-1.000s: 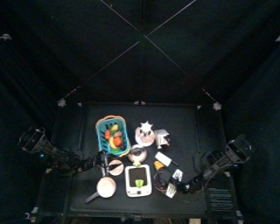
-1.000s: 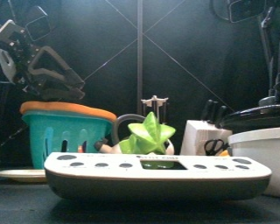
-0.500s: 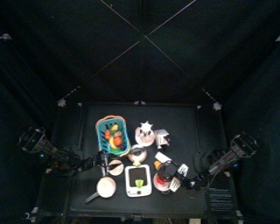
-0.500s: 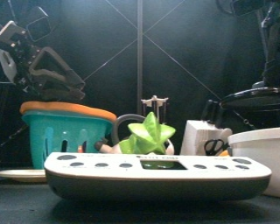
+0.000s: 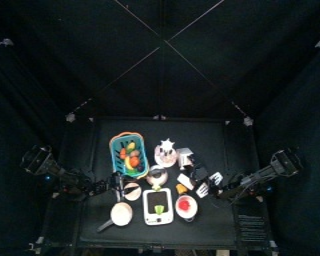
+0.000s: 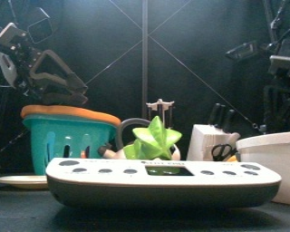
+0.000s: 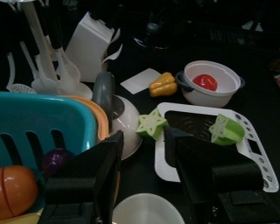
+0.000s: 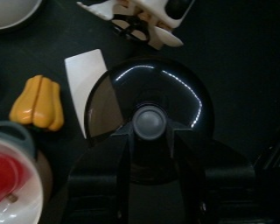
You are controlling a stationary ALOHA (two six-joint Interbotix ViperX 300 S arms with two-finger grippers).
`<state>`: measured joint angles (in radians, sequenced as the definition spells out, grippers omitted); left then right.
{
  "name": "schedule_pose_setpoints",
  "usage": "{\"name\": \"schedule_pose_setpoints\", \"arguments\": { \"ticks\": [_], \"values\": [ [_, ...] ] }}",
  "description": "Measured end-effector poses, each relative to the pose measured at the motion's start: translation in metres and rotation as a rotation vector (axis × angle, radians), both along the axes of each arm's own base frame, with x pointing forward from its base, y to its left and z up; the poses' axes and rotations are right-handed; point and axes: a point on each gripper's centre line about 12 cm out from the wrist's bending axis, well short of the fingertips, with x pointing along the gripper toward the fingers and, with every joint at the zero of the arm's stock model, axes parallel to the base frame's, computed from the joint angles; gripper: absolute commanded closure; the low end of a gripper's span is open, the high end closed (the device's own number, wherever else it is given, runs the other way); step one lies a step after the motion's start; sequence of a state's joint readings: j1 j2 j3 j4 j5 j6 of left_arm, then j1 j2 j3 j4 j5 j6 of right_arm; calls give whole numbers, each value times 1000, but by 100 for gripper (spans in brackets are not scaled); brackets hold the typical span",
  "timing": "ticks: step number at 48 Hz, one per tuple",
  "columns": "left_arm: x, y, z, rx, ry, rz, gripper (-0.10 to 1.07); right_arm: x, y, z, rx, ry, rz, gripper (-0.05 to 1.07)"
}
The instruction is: Place pot lid near knife and knife holder
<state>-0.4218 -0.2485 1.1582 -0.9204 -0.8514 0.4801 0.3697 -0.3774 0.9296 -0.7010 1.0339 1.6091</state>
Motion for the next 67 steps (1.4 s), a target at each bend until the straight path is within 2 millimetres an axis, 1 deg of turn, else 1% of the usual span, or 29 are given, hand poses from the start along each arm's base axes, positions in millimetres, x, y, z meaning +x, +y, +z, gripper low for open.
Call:
{"name": "schedule_pose_setpoints", "arguments": {
  "ticks": [8, 18, 22, 25, 34, 39, 67],
  "values": [
    [0, 1, 0, -1, 1, 2, 17, -6, -22, -21, 30, -4, -36, 46],
    [-1, 1, -1, -1, 3, 3, 17, -17, -38, -38, 51, 8, -64, 44],
    [-1, 1, -1, 0, 2, 2, 17, -17, -40, -40, 56, 3, -66, 43],
    [0, 1, 0, -1, 1, 2, 17, -16, -40, -40, 63, -1, -70, 40],
    [0, 0, 0, 1, 1, 0, 17, -16, -42, -40, 68, -3, -83, 21],
    [-1, 0, -1, 0, 3, 1, 17, -17, -42, -41, 67, 1, -84, 14],
    [-1, 1, -1, 2, 4, 0, 17, -18, -42, -41, 64, 7, -77, 13]
  ]
}}
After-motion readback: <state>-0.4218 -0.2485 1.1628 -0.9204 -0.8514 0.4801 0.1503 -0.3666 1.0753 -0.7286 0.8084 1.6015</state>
